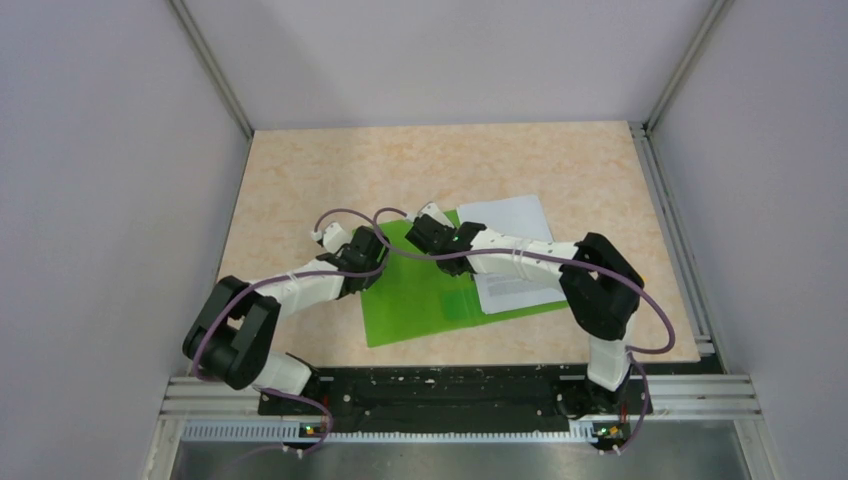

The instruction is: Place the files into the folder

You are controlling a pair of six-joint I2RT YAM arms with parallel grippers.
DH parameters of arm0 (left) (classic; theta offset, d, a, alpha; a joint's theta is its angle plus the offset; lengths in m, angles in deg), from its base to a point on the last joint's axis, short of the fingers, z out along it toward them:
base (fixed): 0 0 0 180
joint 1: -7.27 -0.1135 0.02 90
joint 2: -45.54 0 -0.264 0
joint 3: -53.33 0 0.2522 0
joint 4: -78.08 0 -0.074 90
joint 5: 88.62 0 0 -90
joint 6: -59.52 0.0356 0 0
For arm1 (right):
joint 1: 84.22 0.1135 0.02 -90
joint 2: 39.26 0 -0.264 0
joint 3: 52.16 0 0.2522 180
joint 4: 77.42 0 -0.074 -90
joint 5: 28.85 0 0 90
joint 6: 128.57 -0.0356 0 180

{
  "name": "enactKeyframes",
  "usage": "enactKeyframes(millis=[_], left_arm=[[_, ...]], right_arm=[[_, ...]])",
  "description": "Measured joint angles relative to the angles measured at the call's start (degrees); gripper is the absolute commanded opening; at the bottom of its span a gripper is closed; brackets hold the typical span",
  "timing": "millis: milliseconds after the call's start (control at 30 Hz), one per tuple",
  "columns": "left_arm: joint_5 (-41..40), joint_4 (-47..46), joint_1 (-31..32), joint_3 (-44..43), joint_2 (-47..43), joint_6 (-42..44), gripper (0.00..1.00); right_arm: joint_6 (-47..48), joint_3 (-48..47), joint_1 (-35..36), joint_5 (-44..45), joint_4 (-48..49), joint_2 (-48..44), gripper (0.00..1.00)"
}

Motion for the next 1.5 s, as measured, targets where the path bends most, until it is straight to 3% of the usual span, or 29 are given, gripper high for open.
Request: enactKeyframes(millis=[1500], left_arm=[[1.1, -0.5, -0.2, -1.0, 1.4, -2.7, 0.0]], right_arm=[[-5.2, 15.6, -3.4, -8.4, 12.2, -7.3, 0.0]])
